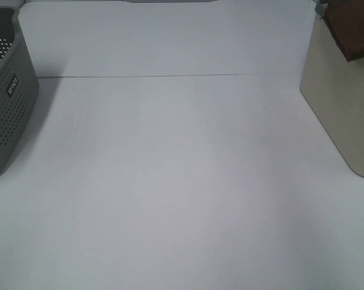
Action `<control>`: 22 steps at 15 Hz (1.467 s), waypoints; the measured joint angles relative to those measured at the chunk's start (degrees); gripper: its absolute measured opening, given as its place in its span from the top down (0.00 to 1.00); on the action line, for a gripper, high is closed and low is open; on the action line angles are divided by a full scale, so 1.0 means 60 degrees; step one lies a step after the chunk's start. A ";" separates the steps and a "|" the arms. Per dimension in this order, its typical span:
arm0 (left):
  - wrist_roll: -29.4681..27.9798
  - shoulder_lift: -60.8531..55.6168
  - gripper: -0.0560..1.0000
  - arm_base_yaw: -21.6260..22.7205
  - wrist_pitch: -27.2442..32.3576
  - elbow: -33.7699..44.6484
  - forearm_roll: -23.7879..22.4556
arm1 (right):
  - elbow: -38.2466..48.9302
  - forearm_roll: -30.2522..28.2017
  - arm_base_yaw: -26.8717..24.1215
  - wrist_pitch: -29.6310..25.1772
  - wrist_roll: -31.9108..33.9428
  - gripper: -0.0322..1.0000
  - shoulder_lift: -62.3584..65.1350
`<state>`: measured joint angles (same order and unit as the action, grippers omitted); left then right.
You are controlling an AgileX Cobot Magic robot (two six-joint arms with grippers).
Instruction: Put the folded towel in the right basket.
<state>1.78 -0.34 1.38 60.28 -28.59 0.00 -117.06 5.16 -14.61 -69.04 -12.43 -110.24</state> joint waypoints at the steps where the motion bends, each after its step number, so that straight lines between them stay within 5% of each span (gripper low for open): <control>1: 0.0000 0.0000 0.11 0.0000 0.0000 0.0000 0.0000 | 0.0000 0.0076 -0.0181 -0.0010 -0.0057 0.95 -0.0239; 8: 0.0000 0.0000 0.11 0.0000 0.0000 0.0000 0.0000 | 0.0000 -0.0115 -0.0325 0.0325 0.0019 0.90 -0.1862; 10: 0.0000 0.0000 0.11 0.0000 0.0000 0.0000 0.0000 | 0.0000 -0.0162 -0.0325 0.0449 0.0086 0.70 -0.2091; 12: 0.0000 0.0000 0.11 0.0000 0.0000 0.0000 0.0000 | 0.0000 -0.0239 -0.0325 0.0449 0.0210 0.35 -0.2120; 14: 0.0000 0.0000 0.11 0.0000 0.0000 0.0000 0.0000 | -0.0029 -0.0296 -0.0325 0.0401 0.0353 0.18 -0.2101; 22: 0.0000 0.0000 0.11 0.0000 0.0000 0.0000 0.0000 | -0.0029 0.1404 -0.0325 -0.0086 0.0353 0.14 -0.0010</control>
<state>1.78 -0.34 1.38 60.28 -28.59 0.00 -117.23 13.58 -16.56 -69.56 -10.31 -110.29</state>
